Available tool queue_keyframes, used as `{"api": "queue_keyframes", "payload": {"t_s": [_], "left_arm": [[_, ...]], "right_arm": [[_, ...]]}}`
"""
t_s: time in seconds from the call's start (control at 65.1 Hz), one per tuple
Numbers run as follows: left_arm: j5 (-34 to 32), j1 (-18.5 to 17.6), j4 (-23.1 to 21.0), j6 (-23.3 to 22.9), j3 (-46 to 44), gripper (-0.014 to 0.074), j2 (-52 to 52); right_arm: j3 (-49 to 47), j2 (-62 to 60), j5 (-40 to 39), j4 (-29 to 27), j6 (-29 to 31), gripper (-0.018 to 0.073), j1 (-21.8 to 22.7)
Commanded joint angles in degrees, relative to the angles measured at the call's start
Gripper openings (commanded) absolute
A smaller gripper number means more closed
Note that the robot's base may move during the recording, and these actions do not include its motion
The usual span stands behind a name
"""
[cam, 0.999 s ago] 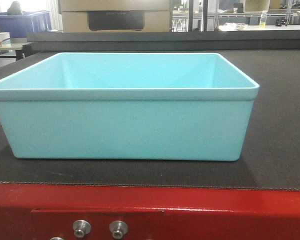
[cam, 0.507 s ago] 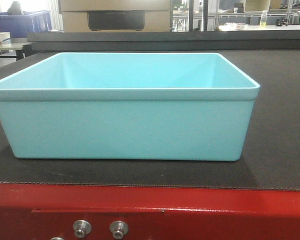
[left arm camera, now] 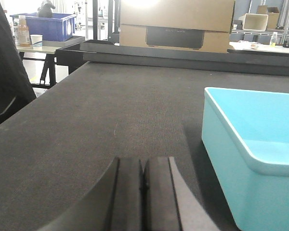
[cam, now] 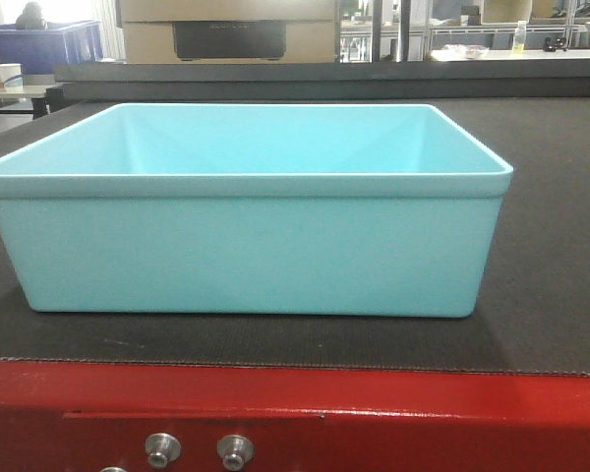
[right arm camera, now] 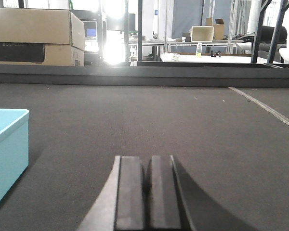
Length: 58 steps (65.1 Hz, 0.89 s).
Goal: Fetch blue bin and place on conveyor start
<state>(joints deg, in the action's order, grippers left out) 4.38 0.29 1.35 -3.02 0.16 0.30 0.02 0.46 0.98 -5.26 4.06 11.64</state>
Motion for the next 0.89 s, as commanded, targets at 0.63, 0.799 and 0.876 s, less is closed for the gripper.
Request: {"api": "queue_keyframes", "payload": {"t_s": [0.63, 0.799, 0.876], "left_arm": [[-0.85, 0.04, -0.30, 0.10, -0.16, -0.0111, -0.30], [-0.85, 0.04, -0.30, 0.10, -0.16, -0.0111, -0.30], [-0.85, 0.04, -0.30, 0.10, -0.16, -0.0111, -0.30]], "right_arm": [[-0.02, -0.46, -0.58, 0.11, 0.47, -0.0162, 0.12], [-0.02, -0.46, -0.58, 0.11, 0.47, -0.0162, 0.12], [-0.02, -0.46, -0.58, 0.11, 0.47, -0.0162, 0.12]]}}
